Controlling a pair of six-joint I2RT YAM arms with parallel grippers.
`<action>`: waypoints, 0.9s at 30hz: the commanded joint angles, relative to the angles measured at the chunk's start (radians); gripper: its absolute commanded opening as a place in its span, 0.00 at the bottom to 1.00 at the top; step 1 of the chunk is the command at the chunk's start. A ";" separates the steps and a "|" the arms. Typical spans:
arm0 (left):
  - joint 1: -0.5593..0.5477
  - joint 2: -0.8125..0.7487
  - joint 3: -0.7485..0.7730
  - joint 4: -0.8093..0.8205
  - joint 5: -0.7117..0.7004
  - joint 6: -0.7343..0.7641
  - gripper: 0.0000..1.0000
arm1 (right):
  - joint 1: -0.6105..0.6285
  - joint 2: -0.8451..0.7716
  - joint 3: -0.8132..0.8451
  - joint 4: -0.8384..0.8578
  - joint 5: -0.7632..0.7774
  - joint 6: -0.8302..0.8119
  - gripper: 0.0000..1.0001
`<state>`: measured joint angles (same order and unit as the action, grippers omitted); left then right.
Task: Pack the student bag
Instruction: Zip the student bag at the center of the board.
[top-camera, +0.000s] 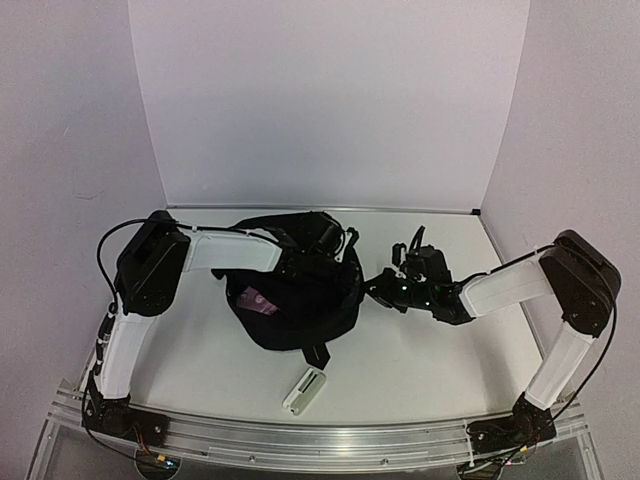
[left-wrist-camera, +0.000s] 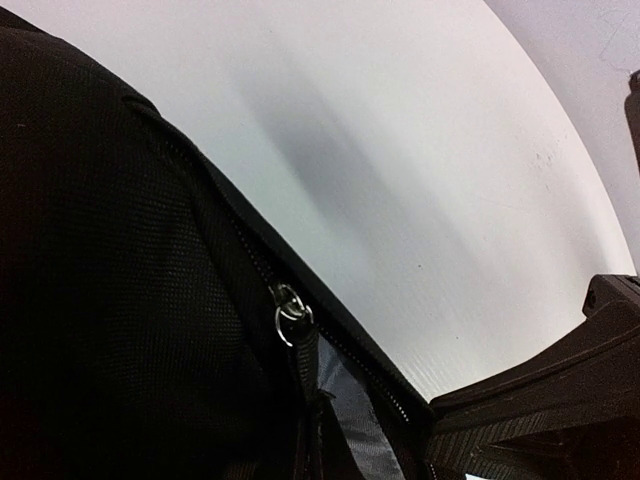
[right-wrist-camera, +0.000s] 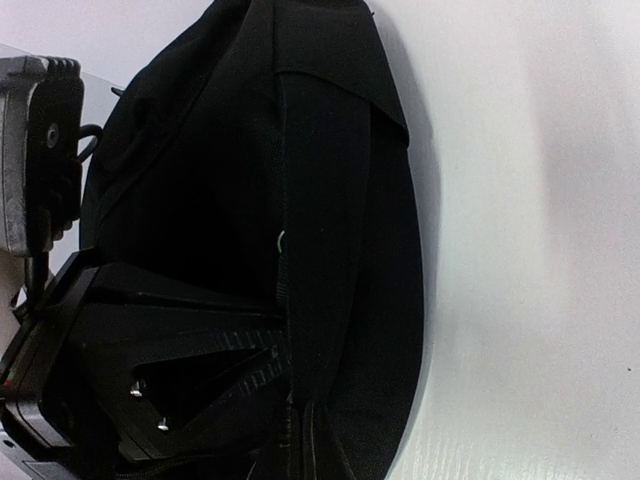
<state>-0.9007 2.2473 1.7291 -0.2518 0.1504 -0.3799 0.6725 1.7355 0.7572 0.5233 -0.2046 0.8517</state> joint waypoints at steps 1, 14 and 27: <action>0.016 -0.078 -0.042 0.028 -0.077 -0.018 0.00 | 0.004 0.005 -0.021 0.021 0.026 0.021 0.00; 0.050 -0.157 -0.091 0.021 0.025 -0.067 0.00 | 0.004 0.044 -0.004 0.015 0.037 0.017 0.00; 0.062 -0.150 -0.098 0.029 0.254 -0.088 0.00 | -0.004 -0.007 0.095 -0.088 0.017 -0.074 0.46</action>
<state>-0.8433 2.1578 1.6402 -0.2268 0.3275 -0.4513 0.6737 1.7649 0.7848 0.4867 -0.2044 0.8268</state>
